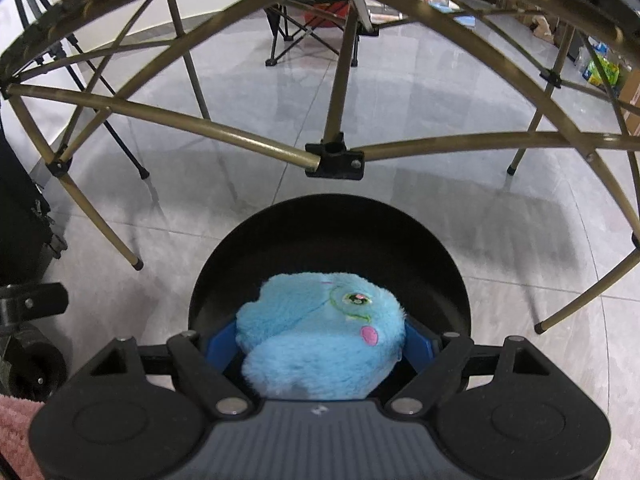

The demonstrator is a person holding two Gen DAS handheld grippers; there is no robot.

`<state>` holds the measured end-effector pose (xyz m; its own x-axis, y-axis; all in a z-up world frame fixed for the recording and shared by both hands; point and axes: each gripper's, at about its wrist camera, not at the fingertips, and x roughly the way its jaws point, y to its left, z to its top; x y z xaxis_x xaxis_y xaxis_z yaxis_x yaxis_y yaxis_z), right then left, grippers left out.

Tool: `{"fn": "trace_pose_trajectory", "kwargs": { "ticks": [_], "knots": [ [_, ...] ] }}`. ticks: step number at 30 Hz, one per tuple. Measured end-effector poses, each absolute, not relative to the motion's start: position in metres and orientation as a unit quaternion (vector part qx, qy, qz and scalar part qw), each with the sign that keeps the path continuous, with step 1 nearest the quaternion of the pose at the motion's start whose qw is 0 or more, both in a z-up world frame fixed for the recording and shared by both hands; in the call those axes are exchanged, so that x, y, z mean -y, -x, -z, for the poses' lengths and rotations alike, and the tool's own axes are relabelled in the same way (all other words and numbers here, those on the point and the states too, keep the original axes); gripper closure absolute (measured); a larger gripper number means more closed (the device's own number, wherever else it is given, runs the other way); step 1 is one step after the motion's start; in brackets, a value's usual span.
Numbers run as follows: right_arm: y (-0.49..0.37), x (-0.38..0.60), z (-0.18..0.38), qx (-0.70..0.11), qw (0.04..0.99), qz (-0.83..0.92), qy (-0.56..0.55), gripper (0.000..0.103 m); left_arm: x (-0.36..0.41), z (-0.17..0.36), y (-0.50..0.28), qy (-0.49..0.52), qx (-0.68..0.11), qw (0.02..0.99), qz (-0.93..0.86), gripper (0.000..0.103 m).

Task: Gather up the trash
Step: 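Move the right gripper over the bin and release the blue plush, then raise both tools back toward the remaining items on the table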

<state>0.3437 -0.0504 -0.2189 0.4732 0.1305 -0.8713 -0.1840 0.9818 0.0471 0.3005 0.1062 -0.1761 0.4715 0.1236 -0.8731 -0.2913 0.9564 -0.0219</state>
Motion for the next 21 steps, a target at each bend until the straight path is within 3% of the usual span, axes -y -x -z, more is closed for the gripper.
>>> {"fn": "trace_pose_trajectory", "kwargs": {
  "ticks": [9, 11, 15, 21],
  "knots": [
    [-0.352, 0.05, 0.228, -0.52, 0.85, -0.086, 0.015, 0.02, -0.107, 0.179, -0.301, 0.082, -0.503, 0.852, -0.12, 0.0],
    [-0.353, 0.053, 0.23, -0.525, 0.847, -0.082, 0.009, 0.017, -0.107, 0.179, -0.301, 0.083, -0.503, 0.852, -0.12, 0.0],
    [-0.357, 0.059, 0.234, -0.533, 0.842, -0.079, -0.007, 0.0, -0.107, 0.18, -0.3, 0.083, -0.504, 0.851, -0.12, 0.0],
    [-0.356, 0.064, 0.237, -0.535, 0.842, -0.073, -0.013, 0.0, -0.107, 0.18, -0.3, 0.083, -0.504, 0.851, -0.12, 0.0]
  ]
}}
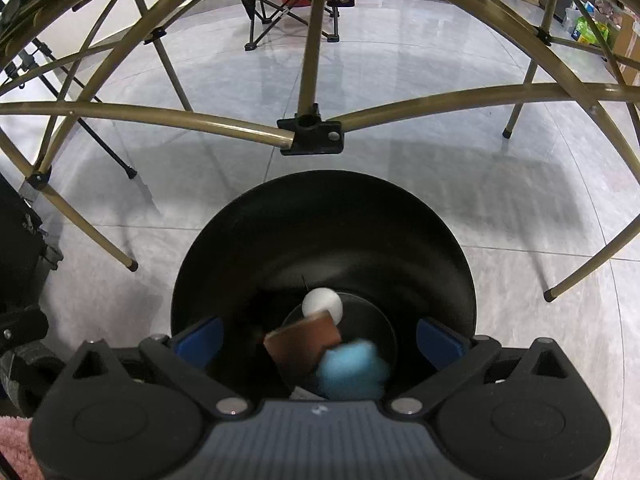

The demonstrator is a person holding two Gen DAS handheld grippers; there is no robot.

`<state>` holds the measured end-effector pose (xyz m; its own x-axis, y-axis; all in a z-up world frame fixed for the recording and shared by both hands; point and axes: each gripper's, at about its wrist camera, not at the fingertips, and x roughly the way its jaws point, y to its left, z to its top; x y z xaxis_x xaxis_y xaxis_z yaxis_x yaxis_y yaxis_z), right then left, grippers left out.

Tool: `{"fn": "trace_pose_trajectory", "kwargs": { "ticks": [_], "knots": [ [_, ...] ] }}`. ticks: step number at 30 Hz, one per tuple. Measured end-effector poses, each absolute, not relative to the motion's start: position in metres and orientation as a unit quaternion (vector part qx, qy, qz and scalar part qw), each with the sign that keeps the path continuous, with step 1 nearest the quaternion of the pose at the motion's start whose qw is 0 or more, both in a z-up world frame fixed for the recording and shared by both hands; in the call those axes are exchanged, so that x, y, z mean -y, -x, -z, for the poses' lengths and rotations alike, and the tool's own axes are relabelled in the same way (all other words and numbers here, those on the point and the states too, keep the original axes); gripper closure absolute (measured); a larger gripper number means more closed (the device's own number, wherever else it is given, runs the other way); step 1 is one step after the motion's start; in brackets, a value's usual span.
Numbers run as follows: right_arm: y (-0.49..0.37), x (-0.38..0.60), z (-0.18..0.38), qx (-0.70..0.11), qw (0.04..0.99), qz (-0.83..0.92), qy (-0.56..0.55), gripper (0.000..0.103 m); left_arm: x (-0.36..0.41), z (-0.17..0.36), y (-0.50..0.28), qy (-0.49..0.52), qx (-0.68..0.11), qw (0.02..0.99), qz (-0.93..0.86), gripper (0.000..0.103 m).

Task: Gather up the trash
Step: 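Raise both tools back toward the remaining items on the table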

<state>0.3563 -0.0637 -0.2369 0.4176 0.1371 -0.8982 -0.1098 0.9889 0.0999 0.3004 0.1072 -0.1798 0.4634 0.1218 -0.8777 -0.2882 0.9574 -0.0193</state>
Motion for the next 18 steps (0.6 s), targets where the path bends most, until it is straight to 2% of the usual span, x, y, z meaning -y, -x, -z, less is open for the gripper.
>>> {"fn": "trace_pose_trajectory", "kwargs": {
  "ticks": [18],
  "knots": [
    [-0.351, 0.07, 0.229, -0.525, 0.847, -0.074, -0.015, 0.0, -0.099, 0.169, -0.295, 0.083, -0.484, 0.864, -0.109, 0.0]
  ]
}}
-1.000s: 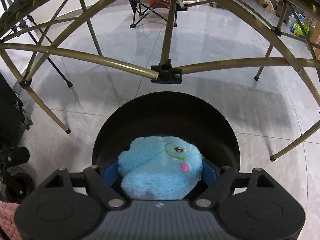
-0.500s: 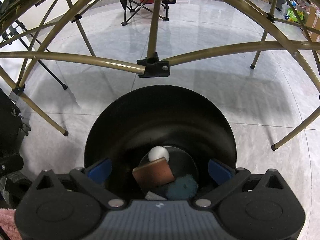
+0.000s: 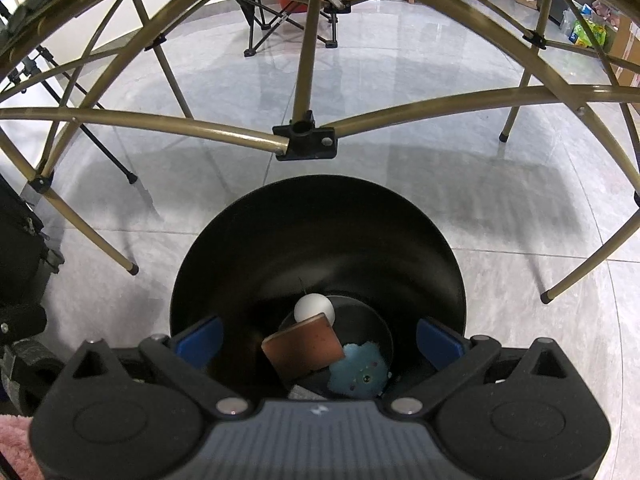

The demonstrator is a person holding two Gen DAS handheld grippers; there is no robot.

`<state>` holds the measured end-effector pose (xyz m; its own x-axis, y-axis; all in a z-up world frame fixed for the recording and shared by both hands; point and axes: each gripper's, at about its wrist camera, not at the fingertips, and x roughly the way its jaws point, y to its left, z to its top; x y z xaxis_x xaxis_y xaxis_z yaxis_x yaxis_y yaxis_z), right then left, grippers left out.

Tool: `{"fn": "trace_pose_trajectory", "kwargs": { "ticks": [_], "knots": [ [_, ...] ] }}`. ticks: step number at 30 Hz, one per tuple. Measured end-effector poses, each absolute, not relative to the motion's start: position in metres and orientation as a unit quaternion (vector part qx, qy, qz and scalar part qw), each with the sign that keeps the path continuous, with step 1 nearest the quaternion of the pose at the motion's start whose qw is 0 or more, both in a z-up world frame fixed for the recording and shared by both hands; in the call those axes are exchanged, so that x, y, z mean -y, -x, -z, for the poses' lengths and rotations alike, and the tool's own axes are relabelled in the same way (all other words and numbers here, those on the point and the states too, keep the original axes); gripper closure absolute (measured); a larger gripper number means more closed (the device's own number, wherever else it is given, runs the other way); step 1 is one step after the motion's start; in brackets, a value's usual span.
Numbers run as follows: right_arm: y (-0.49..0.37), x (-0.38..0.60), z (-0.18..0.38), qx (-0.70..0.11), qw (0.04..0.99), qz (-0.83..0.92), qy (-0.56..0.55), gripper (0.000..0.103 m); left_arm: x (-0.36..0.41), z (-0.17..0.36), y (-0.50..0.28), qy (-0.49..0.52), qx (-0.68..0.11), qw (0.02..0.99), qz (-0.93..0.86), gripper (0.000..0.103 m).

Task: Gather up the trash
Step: 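Raise both tools back toward the remaining items on the table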

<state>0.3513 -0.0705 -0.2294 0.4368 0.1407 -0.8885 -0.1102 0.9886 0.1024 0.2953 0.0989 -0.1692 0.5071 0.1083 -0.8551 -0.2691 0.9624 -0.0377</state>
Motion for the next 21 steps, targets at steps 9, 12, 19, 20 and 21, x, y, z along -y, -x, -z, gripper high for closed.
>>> {"fn": "trace_pose_trajectory", "kwargs": {
  "ticks": [9, 12, 19, 20, 21],
  "knots": [
    [-0.339, 0.077, 0.205, -0.493, 0.866, -0.08, -0.016, 0.0, -0.088, 0.147, -0.288, 0.075, -0.454, 0.882, -0.1, 0.0],
    [-0.331, 0.08, 0.191, -0.473, 0.877, -0.084, -0.016, 0.0, -0.083, 0.134, -0.283, 0.074, -0.437, 0.891, -0.094, 0.0],
    [-0.315, 0.089, 0.154, -0.422, 0.9, -0.102, -0.026, 0.0, -0.069, 0.105, -0.275, 0.07, -0.398, 0.911, -0.082, 0.0],
    [-0.313, 0.089, 0.149, -0.415, 0.903, -0.104, -0.026, 0.0, -0.067, 0.102, -0.274, 0.069, -0.394, 0.913, -0.081, 0.0],
    [-0.312, 0.089, 0.144, -0.408, 0.906, -0.107, -0.024, 0.0, -0.066, 0.098, -0.273, 0.069, -0.389, 0.915, -0.08, 0.0]
  ]
}}
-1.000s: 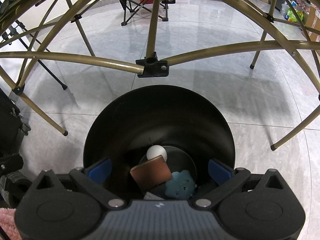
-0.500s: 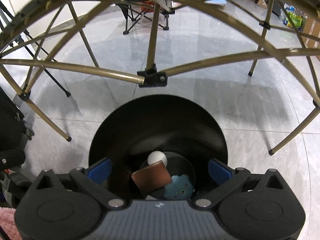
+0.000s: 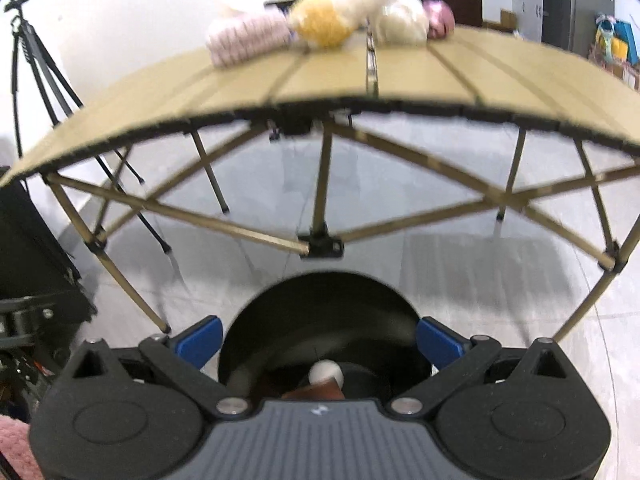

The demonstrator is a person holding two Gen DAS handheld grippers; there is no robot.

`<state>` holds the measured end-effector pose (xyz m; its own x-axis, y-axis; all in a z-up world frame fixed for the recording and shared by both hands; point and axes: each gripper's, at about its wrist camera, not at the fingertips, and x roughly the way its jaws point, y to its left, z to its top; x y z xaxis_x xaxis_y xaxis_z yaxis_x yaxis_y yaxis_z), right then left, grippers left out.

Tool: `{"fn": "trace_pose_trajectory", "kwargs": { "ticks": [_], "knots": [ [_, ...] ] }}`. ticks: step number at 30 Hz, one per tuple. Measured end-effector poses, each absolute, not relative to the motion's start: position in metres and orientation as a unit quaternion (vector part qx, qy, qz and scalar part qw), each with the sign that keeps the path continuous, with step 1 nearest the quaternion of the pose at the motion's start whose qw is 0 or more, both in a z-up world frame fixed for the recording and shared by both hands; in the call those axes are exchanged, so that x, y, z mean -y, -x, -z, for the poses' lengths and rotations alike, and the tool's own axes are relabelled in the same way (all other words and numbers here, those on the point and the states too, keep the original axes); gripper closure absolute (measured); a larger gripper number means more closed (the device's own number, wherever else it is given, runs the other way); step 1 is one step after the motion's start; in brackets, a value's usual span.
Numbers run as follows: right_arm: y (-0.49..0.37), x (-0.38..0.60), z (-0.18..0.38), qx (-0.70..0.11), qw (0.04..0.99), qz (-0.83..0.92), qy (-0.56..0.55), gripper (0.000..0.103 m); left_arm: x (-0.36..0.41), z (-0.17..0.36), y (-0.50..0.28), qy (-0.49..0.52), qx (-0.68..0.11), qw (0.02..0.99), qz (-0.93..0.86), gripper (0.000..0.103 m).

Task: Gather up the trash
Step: 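Raise both tools back toward the remaining items on the table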

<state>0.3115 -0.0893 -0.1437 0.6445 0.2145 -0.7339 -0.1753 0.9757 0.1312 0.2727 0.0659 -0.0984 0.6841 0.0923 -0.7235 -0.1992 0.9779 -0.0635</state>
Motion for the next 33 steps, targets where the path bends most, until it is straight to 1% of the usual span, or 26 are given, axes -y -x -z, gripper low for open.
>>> {"fn": "trace_pose_trajectory", "kwargs": {
  "ticks": [7, 15, 26, 33],
  "knots": [
    [-0.302, 0.096, 0.106, -0.349, 0.93, -0.117, -0.012, 0.0, -0.056, 0.075, -0.27, 0.059, -0.357, 0.929, -0.077, 0.0],
    [-0.31, 0.106, 0.071, -0.297, 0.948, -0.115, -0.015, 0.0, -0.051, 0.048, -0.284, 0.056, -0.32, 0.943, -0.08, 0.0],
    [-0.347, 0.1, 0.05, -0.251, 0.961, -0.113, -0.018, 0.0, -0.054, 0.019, -0.322, 0.063, -0.281, 0.953, -0.088, 0.0],
    [-0.389, 0.086, 0.04, -0.236, 0.965, -0.114, -0.017, 0.0, -0.061, 0.009, -0.356, 0.065, -0.276, 0.955, -0.089, 0.0]
  ]
}}
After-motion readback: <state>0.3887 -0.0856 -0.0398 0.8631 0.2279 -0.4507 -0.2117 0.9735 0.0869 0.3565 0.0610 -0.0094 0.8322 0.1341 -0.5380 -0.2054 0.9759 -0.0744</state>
